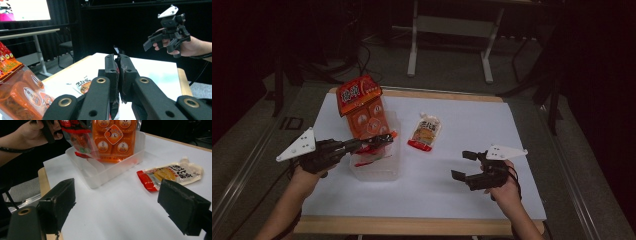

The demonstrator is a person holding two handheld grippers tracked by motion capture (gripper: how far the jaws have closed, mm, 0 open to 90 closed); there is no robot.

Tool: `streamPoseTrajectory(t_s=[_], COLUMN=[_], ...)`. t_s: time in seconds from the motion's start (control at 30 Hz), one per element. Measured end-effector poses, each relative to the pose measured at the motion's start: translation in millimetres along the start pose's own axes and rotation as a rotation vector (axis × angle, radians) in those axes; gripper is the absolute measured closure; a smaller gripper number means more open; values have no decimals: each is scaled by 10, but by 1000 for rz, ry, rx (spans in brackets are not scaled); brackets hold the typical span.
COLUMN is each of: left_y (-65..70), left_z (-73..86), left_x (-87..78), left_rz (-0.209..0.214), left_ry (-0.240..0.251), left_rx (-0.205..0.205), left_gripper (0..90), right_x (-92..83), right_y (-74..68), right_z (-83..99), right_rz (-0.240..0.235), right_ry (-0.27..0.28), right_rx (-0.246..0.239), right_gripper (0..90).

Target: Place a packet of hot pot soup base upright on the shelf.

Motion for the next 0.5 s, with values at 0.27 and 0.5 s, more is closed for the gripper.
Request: streamPoseTrajectory(t_s=[0.27, 0.5], left_y=[-53, -87], left_z=[-43, -132], left_x=[50, 90], left_rz=[-21, -9], left_ry=[-21, -17], left_rx=[29, 49], left_gripper=[871, 872], right_x=[-3, -9], right_y=[2, 13], right_z=[3, 17], right_rz=[2, 3], right_ry=[1, -2], right_rx=[2, 4], right_gripper=[147, 147])
Point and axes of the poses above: each handheld gripper's, and its own axes: x roughly forward along the jaws, z roughly out of its underside, y roughly to its right, the point moved 4 cm from there along x, roughly forward along the jaws, and after that the axes turned 15 degrees about x, right-handed, at the moved point
